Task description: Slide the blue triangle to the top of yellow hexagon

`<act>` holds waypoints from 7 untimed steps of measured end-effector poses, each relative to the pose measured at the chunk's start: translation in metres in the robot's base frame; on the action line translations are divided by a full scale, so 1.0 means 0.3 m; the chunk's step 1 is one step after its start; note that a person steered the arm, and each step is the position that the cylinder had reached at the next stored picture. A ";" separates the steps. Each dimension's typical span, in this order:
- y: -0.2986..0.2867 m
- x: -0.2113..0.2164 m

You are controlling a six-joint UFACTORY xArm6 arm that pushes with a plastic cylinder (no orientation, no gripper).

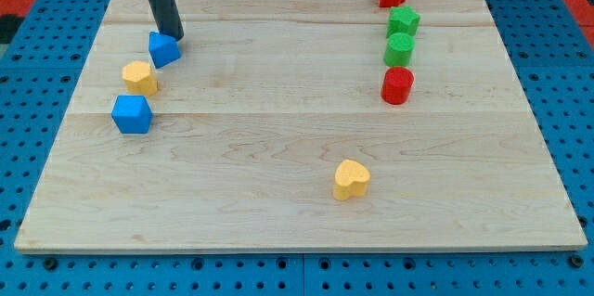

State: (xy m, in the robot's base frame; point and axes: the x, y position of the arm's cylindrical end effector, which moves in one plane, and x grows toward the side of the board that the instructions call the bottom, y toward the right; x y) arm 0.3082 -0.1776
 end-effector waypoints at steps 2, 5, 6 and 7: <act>0.121 0.018; -0.066 0.108; 0.048 0.125; 0.347 0.196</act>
State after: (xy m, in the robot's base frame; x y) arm 0.3671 -0.0735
